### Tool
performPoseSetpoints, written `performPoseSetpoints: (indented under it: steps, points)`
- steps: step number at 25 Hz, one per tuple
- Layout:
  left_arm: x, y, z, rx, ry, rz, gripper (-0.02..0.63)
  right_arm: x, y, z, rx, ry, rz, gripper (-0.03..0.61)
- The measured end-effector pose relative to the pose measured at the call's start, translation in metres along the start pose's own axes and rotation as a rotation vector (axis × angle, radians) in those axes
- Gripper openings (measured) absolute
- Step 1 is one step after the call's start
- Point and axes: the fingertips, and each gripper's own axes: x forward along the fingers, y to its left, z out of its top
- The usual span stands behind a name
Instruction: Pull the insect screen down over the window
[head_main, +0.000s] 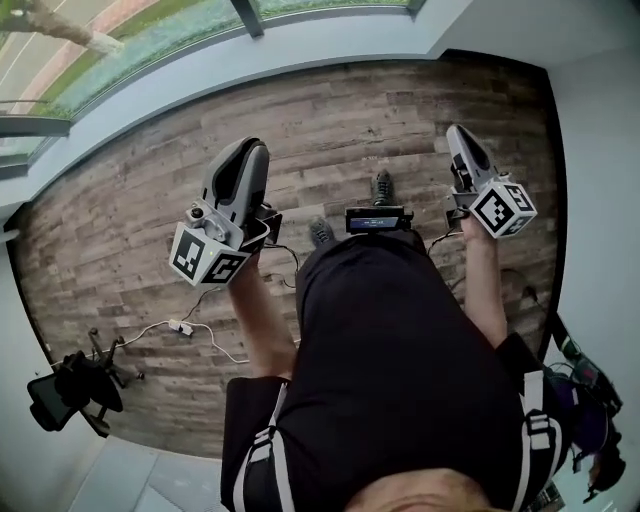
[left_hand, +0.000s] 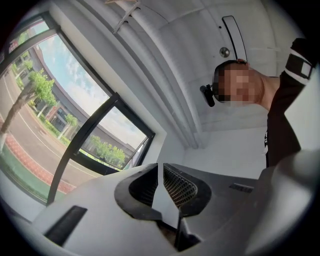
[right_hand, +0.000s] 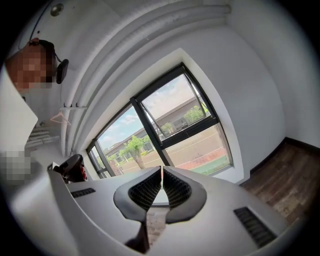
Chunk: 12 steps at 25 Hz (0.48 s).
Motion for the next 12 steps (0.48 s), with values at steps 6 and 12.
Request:
performPoseSetpoints:
  steps: [6, 12]
  points:
    - [-0.027, -0.012, -0.005, -0.064, -0.009, -0.085, 0.04, -0.053, 0.026, -0.026, -0.019, -0.003, -0.105, 0.018]
    - [-0.037, -0.028, 0.01, -0.044, -0.056, -0.115, 0.04, -0.07, 0.032, -0.015, -0.029, -0.064, -0.115, 0.012]
